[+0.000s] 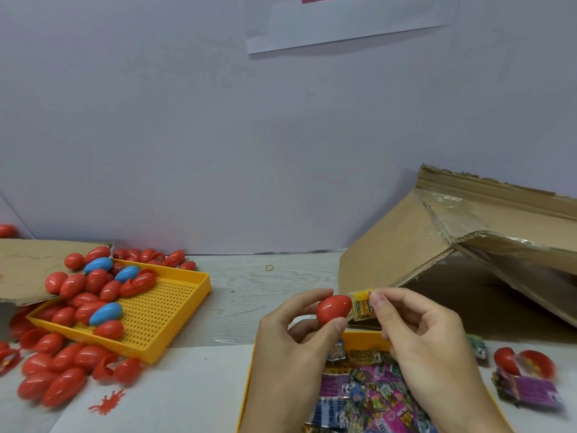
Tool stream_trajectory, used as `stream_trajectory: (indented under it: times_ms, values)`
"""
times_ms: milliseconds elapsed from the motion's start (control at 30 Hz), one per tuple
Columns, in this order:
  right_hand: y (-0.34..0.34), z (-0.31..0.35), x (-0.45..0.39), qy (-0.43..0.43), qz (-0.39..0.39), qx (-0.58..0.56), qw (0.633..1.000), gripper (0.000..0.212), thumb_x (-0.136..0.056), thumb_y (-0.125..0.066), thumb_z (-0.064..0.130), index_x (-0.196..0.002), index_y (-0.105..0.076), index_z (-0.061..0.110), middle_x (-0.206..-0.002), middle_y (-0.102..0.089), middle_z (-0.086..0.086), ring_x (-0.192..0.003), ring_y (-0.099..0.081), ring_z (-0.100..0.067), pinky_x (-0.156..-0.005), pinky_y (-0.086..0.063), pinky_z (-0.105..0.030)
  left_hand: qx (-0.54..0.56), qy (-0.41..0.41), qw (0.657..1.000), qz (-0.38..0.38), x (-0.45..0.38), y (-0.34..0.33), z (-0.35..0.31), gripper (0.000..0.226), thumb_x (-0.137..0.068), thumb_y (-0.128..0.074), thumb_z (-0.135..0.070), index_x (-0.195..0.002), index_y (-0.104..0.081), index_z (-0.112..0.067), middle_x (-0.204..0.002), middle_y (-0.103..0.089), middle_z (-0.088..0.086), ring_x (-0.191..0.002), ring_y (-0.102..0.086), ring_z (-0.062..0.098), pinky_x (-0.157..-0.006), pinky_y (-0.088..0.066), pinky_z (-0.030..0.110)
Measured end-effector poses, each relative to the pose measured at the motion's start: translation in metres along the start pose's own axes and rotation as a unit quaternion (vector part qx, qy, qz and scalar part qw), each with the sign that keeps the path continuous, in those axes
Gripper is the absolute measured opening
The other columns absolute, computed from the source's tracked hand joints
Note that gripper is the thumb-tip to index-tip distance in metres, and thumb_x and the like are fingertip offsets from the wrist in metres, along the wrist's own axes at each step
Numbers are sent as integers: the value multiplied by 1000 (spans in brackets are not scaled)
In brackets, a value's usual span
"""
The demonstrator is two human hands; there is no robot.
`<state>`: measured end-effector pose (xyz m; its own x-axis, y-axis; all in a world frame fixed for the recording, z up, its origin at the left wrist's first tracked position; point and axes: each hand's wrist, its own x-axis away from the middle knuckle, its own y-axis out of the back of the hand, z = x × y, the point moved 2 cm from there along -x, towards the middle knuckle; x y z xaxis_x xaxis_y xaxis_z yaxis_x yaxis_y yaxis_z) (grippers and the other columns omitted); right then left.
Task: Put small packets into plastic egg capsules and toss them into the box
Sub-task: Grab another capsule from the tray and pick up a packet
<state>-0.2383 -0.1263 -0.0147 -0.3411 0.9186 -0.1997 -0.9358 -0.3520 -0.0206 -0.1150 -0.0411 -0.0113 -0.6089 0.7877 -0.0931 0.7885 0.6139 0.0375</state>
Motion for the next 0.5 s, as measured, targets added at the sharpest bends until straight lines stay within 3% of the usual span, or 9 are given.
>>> stream_trajectory:
  times_ms: [133, 367, 500]
  values:
    - [1, -1, 0, -5, -4, -4, 1000, 21, -72, -61, 43, -80, -73, 29, -64, -68, 12, -61, -63, 3, -50, -45, -11, -14, -5, 1000, 3, 0, -1, 0, 23, -78, -80, -11, -93, -73, -26, -84, -74, -17, -75, -71, 3, -63, -55, 14]
    - [1, -3, -1, -16, -9, -19, 1000, 19, -70, -61, 46, -81, -74, 37, -62, -67, 12, -61, -63, 2, -54, -45, -16, 34, 10, 999, 25, -1, 0, 3, 29, -82, -75, -6, -96, -71, -31, -94, -73, -13, -77, -76, 19, -67, -57, 18]
    - [0, -2, 0, -16, -3, -15, 1000, 19, -70, -60, 46, -83, -73, 40, -62, -66, 13, -61, -62, 3, -49, -45, -13, 44, -7, 999, 1, -2, 2, 4, 19, -84, -74, -17, -89, -72, -35, -95, -73, -10, -80, -75, 19, -77, -59, 30]
